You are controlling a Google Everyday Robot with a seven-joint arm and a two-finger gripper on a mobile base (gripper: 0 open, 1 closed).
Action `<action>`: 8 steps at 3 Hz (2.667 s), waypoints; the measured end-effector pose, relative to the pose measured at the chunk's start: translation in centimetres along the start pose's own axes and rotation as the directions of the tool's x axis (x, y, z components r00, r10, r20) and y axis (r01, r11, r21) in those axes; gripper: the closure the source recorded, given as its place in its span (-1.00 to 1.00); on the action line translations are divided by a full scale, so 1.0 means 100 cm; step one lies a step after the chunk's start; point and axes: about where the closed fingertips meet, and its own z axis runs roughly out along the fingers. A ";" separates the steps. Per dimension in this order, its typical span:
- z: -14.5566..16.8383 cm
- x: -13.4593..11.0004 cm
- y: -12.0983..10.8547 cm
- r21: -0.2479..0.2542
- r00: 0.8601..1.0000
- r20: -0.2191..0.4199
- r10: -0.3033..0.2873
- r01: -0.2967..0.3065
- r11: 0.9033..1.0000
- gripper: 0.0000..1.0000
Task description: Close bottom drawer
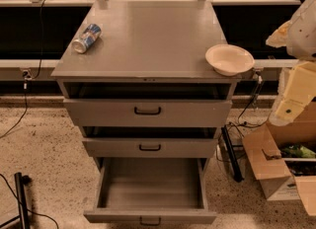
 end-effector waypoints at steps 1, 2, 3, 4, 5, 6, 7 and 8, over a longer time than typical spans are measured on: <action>0.000 0.000 0.000 0.000 1.000 0.000 0.000 0.000 1.000 -1.00; 0.025 -0.001 0.001 0.007 1.000 0.016 0.002 -0.002 1.000 -1.00; 0.068 -0.009 0.025 0.024 0.997 0.060 -0.054 0.053 0.998 -1.00; 0.098 -0.008 0.030 0.037 0.996 0.065 -0.061 0.058 0.998 -1.00; 0.111 -0.013 0.032 -0.026 0.993 0.077 -0.092 0.095 0.995 -1.00; 0.182 -0.022 0.053 -0.169 0.986 0.129 -0.109 0.131 0.977 -1.00; 0.272 -0.020 0.115 -0.246 0.974 0.210 -0.085 0.136 0.960 -1.00; 0.272 -0.020 0.115 -0.245 0.974 0.209 -0.085 0.136 0.960 -1.00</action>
Offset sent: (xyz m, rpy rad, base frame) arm 0.0257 0.0165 -0.0945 0.0515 -0.0224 0.0017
